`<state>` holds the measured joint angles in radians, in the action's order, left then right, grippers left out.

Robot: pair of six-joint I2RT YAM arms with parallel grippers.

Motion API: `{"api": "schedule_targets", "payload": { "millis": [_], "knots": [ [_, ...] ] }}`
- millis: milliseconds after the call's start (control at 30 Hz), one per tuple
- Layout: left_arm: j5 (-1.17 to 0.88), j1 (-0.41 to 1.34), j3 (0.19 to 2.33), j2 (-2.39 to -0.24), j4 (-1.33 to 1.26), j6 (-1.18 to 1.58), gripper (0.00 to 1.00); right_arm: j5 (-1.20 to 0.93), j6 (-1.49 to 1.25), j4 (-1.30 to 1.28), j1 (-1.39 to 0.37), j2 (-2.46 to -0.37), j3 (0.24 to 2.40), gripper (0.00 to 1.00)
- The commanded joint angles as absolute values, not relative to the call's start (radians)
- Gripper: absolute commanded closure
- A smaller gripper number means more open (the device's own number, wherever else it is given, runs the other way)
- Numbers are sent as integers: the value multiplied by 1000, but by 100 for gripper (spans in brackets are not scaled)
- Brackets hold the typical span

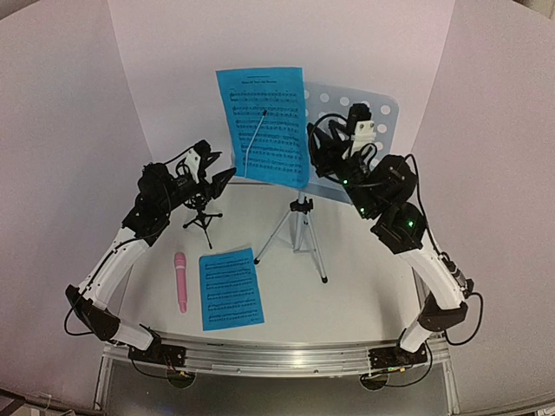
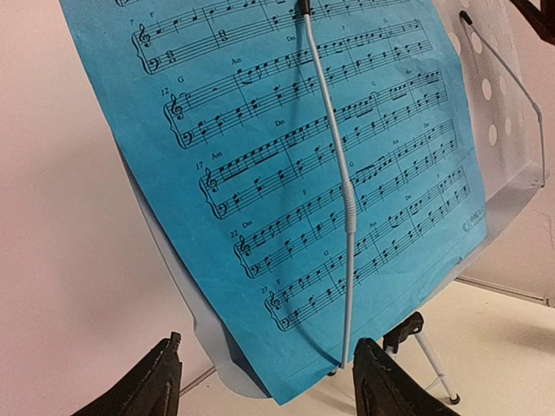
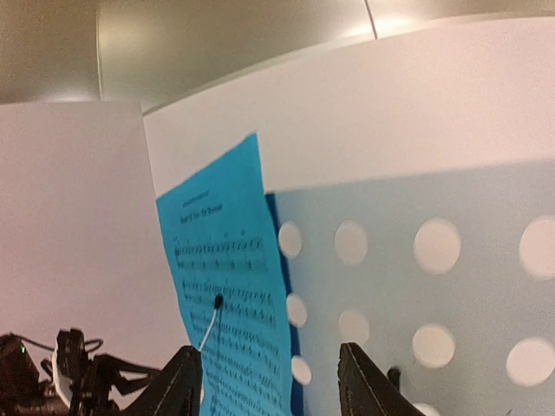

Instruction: Set up the instrument practice props

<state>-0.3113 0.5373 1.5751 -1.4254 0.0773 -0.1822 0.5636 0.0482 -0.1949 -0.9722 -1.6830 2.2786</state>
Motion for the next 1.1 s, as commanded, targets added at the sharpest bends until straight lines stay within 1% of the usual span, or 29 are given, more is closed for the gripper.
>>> {"api": "schedule_targets", "payload": {
  "millis": [0,100,233,600,700,800,933,1067],
  "knots": [
    [-329,535,1559,-1385,43,-170,33,495,121,-204,-917,-1779,2425,48],
    [-333,535,1548,-1382,35,-165,33,445,125,-204,-892,-1844,2503,49],
    [-342,535,1536,-1374,31,-161,33,394,132,-202,-874,-1912,2590,51],
    [-345,535,1510,-1360,4,-150,33,385,114,-172,-873,-1934,2575,54],
    [-350,535,1508,-1358,4,-144,33,387,106,-169,-872,-1938,2574,57],
    [-350,535,1506,-1355,4,-144,33,387,91,-167,-868,-1941,2568,64],
    [-351,535,1502,-1352,-12,-146,33,390,65,-166,-858,-1944,2558,78],
    [-351,535,1497,-1351,-24,-146,33,391,50,-162,-853,-1941,2546,83]
  ]
}}
